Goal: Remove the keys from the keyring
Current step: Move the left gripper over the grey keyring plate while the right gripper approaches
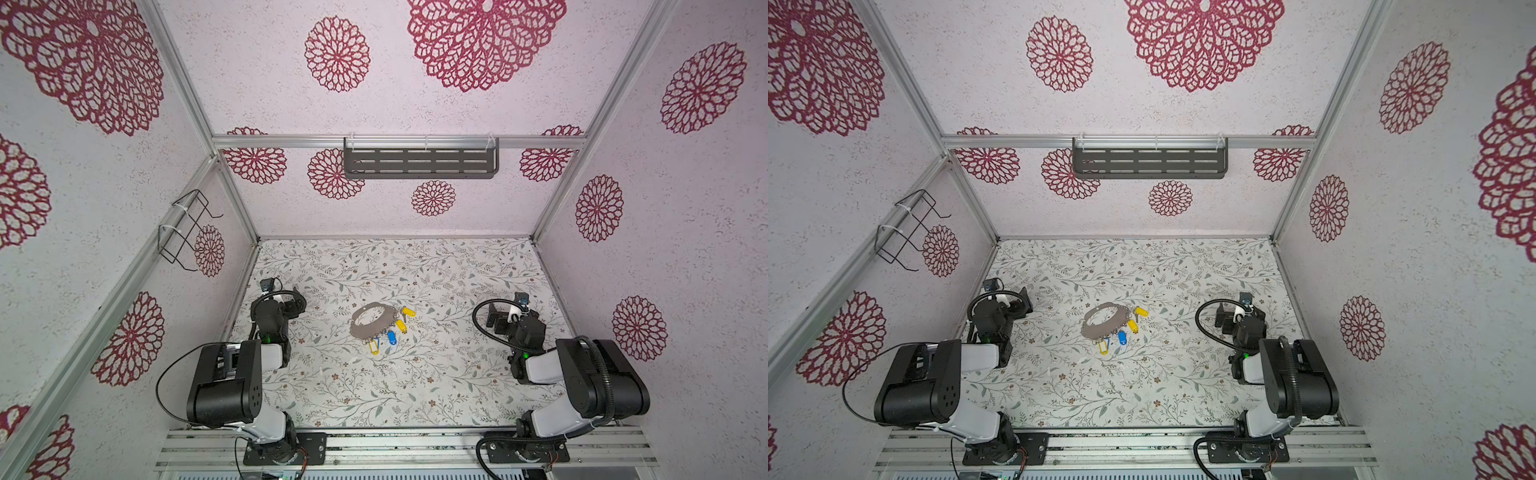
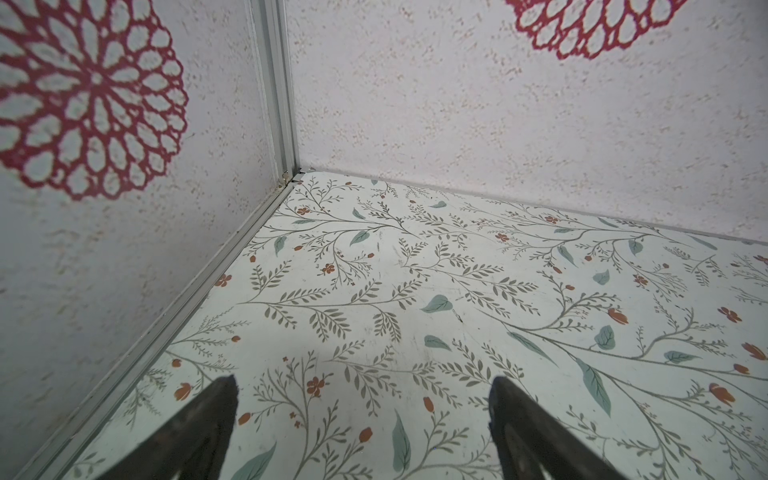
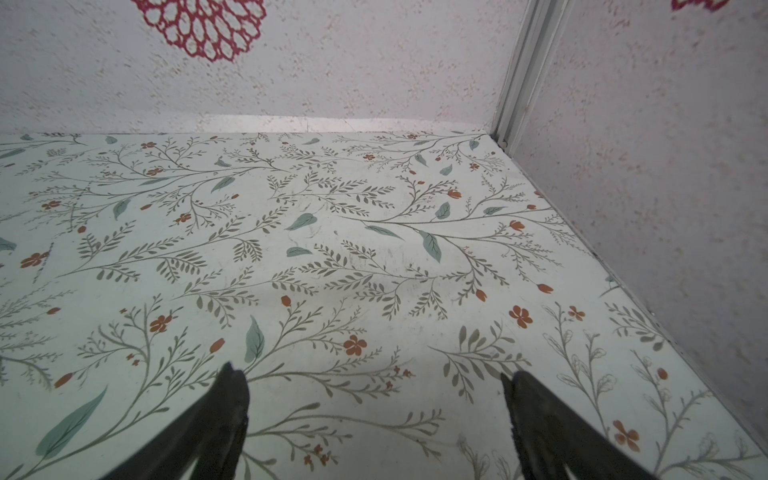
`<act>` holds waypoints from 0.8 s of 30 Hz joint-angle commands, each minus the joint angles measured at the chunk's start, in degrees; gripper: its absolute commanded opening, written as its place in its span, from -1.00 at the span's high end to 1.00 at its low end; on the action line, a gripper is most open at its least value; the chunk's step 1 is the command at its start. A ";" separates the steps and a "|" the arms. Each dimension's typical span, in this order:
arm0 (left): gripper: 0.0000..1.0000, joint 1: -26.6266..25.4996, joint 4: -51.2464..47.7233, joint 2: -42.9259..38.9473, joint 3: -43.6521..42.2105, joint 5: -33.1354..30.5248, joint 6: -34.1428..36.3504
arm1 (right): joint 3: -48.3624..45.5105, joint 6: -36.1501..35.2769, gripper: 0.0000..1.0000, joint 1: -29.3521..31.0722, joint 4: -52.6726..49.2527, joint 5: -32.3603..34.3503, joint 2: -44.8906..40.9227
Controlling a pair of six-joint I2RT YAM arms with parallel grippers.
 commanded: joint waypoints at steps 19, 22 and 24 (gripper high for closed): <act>-0.94 -12.97 -66.72 -35.95 18.02 10.02 -14.17 | 15.14 43.70 -0.98 9.04 -74.53 15.54 -32.82; -0.94 -12.91 -68.80 -37.05 17.77 4.26 -16.13 | 11.54 39.95 -0.98 7.09 -69.74 6.80 -37.75; -0.94 -12.87 -69.80 -37.68 17.90 1.98 -17.37 | 11.21 36.97 -0.98 7.07 -68.52 5.98 -41.25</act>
